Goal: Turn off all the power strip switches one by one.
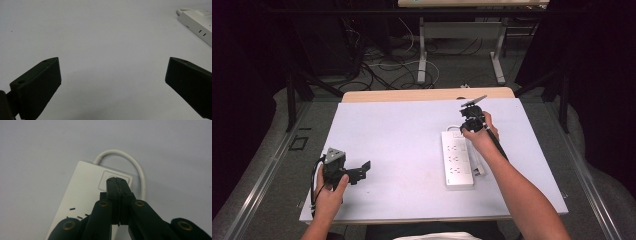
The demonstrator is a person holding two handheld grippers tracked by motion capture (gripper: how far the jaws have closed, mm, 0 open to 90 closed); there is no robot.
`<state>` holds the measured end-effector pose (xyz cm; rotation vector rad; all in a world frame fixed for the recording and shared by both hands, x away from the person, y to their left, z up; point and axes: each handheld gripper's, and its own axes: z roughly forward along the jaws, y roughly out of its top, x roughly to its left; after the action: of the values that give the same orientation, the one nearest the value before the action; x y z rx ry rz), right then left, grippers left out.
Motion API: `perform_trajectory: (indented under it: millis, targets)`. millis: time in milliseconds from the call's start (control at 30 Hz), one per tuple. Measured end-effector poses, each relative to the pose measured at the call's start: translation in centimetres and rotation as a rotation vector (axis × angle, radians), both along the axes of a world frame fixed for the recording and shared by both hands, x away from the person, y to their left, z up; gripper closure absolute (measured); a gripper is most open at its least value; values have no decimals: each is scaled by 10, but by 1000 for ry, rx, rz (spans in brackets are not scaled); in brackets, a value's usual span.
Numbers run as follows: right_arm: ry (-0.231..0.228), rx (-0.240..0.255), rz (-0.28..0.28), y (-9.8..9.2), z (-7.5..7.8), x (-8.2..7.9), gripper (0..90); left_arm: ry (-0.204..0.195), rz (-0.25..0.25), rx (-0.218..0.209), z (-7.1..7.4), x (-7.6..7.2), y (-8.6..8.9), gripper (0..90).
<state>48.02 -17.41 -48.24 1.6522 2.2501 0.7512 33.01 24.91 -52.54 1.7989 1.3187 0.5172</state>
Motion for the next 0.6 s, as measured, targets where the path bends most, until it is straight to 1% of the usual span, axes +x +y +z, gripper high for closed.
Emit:
perform_trajectory:
  millis: [33,67,100,133,167,200,233,267,367,400,533,567,600]
  targets:
    - [-12,15,7,1,-1,1,900,-1,0,-1,0,0,0,4]
    - [1,2,-2,3,0,1,900,-3,0,-2,0,0,0,4]
    - [-8,11,1,5,-1,3,900,-5,1,-3,0,0,0,4]
    - [-8,11,1,5,-1,3,900,-5,1,-3,0,0,0,4]
    - [-1,-7,-1,6,-2,4,900,-4,1,-4,0,0,0,4]
    - [-1,-7,-1,6,-2,4,900,-1,-1,-3,0,0,1,4]
    - [-2,6,1,7,-3,5,900,1,-1,-1,0,0,1,4]
    - [8,-5,1,7,-3,5,900,2,0,-1,-1,0,1,4]
    - [5,-6,-12,8,-5,6,900,3,-2,-1,-1,0,1,4]
    - [4,-14,-5,8,-6,8,900,3,-2,0,-1,0,1,4]
    - [6,-12,-12,9,-9,10,900,3,-2,-1,-1,1,0,4]
    - [2,-5,-16,10,-11,11,900,3,-2,-2,-1,1,0,4]
    - [7,-22,-15,10,-12,13,900,4,-2,-3,-1,1,0,4]
